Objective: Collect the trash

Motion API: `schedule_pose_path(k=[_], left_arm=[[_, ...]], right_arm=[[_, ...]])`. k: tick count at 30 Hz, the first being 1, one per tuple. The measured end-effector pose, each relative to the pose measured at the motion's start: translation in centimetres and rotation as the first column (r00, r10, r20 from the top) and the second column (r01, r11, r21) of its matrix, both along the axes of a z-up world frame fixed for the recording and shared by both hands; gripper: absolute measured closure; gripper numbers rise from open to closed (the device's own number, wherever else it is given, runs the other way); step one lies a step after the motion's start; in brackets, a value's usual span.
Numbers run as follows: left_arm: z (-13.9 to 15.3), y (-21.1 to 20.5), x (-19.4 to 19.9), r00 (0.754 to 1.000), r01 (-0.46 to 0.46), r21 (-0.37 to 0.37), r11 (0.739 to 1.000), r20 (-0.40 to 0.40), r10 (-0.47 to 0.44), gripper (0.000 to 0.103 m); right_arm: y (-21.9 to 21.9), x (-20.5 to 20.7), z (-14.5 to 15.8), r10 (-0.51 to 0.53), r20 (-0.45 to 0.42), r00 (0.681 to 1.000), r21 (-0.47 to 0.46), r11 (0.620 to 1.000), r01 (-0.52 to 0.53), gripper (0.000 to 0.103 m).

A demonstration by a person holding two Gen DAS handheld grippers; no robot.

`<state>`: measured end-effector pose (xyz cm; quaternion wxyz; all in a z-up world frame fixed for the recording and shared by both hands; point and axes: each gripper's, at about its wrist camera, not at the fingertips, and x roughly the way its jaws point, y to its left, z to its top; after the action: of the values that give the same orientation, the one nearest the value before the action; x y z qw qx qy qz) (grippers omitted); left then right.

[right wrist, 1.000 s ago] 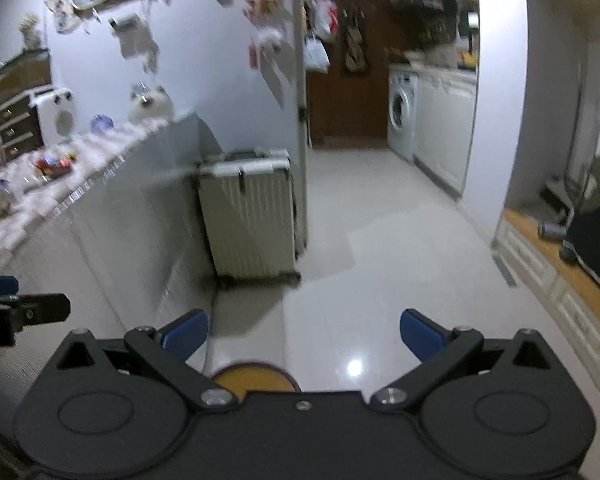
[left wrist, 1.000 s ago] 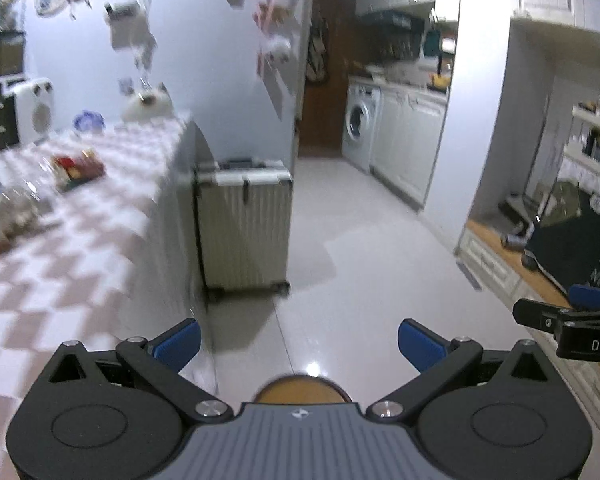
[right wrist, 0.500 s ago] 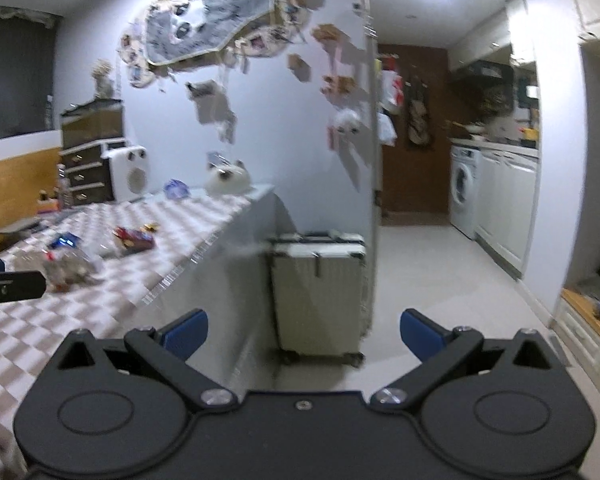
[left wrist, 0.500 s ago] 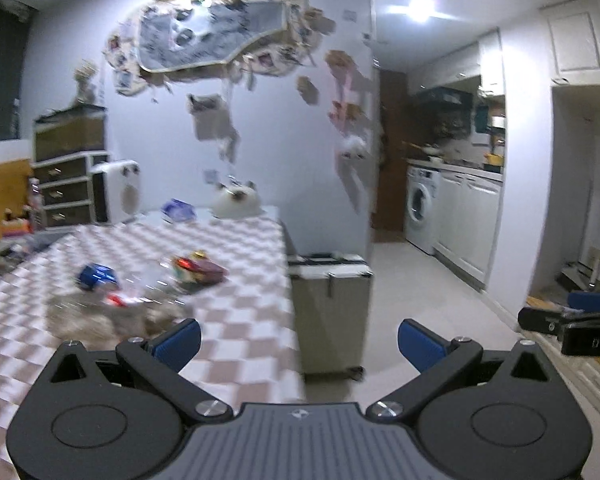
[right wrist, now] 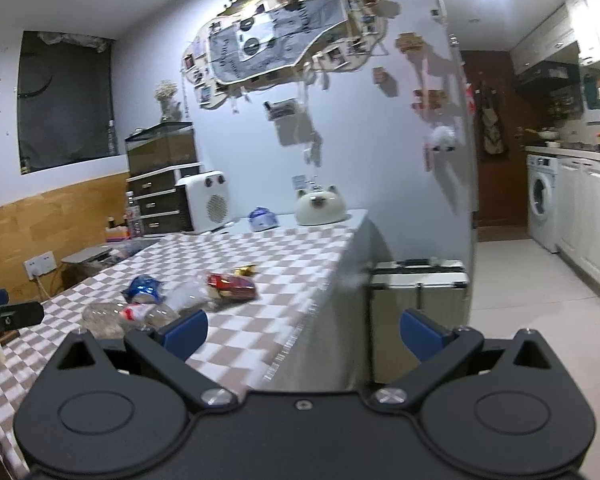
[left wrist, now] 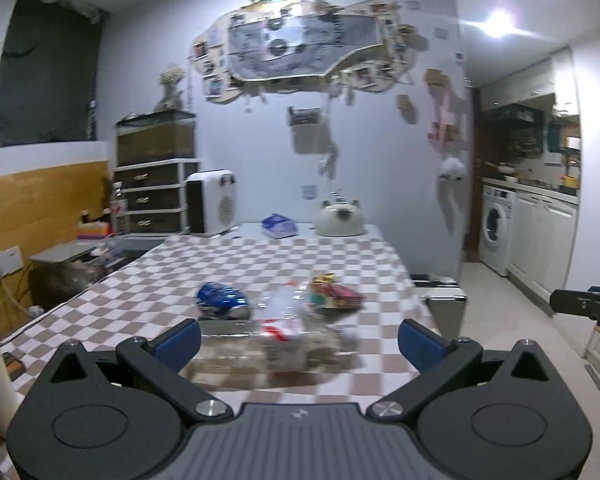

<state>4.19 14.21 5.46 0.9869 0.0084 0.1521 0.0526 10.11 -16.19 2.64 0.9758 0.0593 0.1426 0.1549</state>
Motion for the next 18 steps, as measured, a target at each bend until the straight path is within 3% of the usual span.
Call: schedule_pose_path(k=[5, 10, 11, 13, 16, 18], left_arm=[[-0.7, 3.4, 1.9, 0.999, -0.031, -0.052, 0.998, -0.019, 0.03, 0.0], [-2.3, 5.6, 3.8, 0.999, 0.0, -0.202, 0.979, -0.043, -0.009, 0.0], [-2.8, 5.9, 4.2, 0.999, 0.01, -0.224, 0.974, -0.048, -0.021, 0.0], [-3.6, 6.3, 4.9, 0.997, 0.022, -0.256, 0.966, -0.061, -0.039, 0.0], [-4.9, 7.0, 5.8, 0.995, 0.036, -0.306, 0.951, -0.078, -0.063, 0.0], [-5.6, 7.6, 6.4, 0.993, 0.039, -0.352, 0.935, -0.09, -0.076, 0.001]], right_arm=[[3.7, 3.3, 0.1, 0.034, -0.023, 0.999, 0.012, 0.999, -0.033, 0.0], [7.1, 8.0, -0.7, 0.082, -0.078, 0.994, 0.056, 0.995, -0.078, 0.004], [7.9, 9.1, -1.0, 0.087, -0.09, 0.992, 0.057, 0.995, -0.082, 0.009], [9.5, 11.3, -1.5, 0.107, -0.125, 0.986, 0.055, 0.993, -0.101, 0.032], [11.4, 14.6, -2.4, 0.143, -0.198, 0.97, 0.078, 0.989, -0.129, 0.06], [12.5, 16.3, -3.0, 0.149, -0.23, 0.962, 0.092, 0.987, -0.131, 0.066]])
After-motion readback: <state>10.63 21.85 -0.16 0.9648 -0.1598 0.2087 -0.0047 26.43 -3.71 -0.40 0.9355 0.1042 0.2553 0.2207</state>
